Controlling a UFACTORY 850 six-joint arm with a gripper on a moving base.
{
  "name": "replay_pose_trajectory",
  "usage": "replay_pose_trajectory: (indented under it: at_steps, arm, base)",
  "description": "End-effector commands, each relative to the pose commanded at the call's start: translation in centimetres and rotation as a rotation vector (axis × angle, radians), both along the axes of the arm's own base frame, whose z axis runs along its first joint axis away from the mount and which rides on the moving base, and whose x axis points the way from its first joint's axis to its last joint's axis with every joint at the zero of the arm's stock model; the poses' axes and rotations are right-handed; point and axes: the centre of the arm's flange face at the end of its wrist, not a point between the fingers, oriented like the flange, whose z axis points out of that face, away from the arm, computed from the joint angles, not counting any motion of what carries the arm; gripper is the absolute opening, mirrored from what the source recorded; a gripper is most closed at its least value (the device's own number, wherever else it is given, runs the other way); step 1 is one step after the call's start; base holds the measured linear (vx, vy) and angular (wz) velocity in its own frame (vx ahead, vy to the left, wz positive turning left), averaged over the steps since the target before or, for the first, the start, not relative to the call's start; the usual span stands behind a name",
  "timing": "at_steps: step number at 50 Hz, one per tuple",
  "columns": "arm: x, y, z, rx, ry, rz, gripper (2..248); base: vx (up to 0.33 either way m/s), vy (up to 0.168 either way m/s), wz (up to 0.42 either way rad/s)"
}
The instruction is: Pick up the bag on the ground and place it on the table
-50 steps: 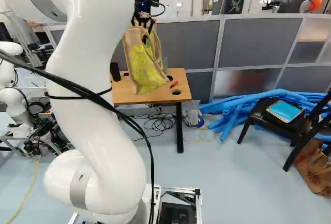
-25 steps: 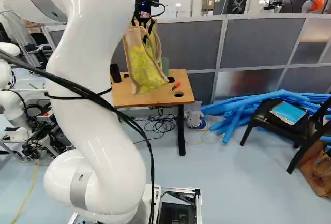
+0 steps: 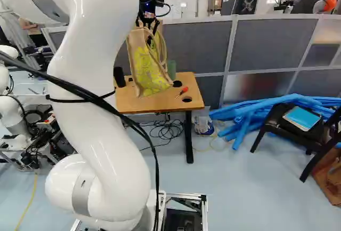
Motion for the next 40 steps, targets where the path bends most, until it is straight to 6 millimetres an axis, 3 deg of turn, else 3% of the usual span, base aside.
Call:
replay_pose_trajectory:
  at_steps: [40]
  arm:
    - [0.0, 0.0, 0.0, 0.0, 0.0, 0.0, 23]
  base:
    - [0.046, 0.052, -0.01]
